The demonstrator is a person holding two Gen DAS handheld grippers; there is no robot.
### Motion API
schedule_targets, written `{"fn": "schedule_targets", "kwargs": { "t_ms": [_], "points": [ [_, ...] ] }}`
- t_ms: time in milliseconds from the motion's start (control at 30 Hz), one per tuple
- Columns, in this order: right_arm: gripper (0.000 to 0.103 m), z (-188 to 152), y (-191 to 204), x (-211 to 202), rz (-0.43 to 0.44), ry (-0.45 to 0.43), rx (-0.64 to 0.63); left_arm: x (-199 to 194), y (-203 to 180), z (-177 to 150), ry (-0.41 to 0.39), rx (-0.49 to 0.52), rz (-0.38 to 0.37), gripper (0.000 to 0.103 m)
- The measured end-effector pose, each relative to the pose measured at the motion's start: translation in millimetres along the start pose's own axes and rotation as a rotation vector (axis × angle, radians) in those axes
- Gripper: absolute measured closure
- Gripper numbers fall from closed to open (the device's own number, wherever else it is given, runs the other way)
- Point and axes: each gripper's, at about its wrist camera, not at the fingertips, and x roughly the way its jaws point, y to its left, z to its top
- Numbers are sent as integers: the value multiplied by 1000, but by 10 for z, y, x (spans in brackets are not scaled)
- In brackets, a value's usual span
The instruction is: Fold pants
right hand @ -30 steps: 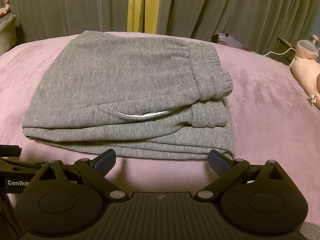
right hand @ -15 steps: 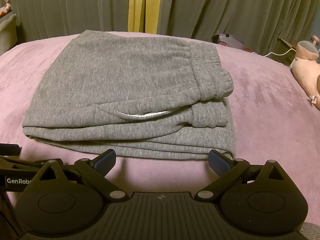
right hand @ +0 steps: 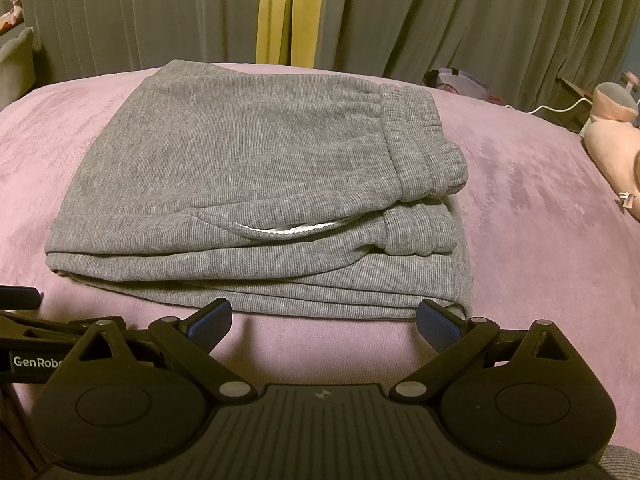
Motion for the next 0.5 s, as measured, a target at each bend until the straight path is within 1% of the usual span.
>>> {"fn": "schedule_targets", "kwargs": {
  "t_ms": [233, 500],
  "points": [
    [4, -7, -5, 1, 1, -1, -8, -53, -28, -17, -17, 8, -5, 1],
    [4, -7, -16, 3, 2, 0, -16, -86, 14, -16, -52, -24, 6, 1]
  ]
}}
